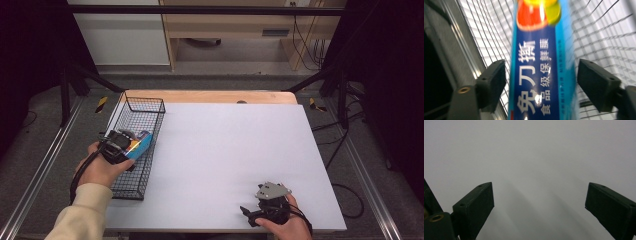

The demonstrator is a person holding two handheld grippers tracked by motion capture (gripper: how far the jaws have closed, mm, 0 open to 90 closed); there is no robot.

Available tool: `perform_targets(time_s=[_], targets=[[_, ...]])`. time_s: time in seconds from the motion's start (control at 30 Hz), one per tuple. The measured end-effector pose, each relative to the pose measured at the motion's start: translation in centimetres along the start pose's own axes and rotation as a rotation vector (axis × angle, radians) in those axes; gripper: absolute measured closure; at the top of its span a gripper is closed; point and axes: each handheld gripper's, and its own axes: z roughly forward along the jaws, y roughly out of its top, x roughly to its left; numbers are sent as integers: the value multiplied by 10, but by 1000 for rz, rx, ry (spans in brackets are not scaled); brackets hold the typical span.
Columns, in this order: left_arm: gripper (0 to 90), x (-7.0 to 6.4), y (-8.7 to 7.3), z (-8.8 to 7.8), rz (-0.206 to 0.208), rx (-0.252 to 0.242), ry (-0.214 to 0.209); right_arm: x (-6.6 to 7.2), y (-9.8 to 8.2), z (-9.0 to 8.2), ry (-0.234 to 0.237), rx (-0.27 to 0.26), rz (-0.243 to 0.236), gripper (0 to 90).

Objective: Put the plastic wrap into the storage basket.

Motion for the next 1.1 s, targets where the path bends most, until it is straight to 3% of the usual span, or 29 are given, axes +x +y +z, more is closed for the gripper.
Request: perform_targets(time_s=[0.13,0.23,0.27,0.37,0.53,0.73,0.87,0.97,1.1], targets=[[149,-7,0,-25,-26,-180,1,0,0,0,-1,3,0,88],[117,-22,2,-40,-36,-304,-11,0,0,0,-5,1,-2,88],[114,-31,2,-44,-26,-345,-21,0,0,0,-7,2,-2,88],[103,-53,4,-49,12,-408,-47,-1,0,-1,-17,0,2,88],[98,-94,9,-52,96,-461,-102,-3,-1,-1,-28,-12,3,88],[95,-134,16,-48,156,-546,-162,-2,-1,-1,-34,-8,-3,87],[89,-153,17,-40,191,-578,-201,-3,-1,-2,-41,-11,2,87],[87,-164,15,-31,215,-607,-185,-3,0,-1,-45,-11,4,87],[69,-174,9,-14,238,-617,-224,-3,0,-1,-52,-6,7,86]])
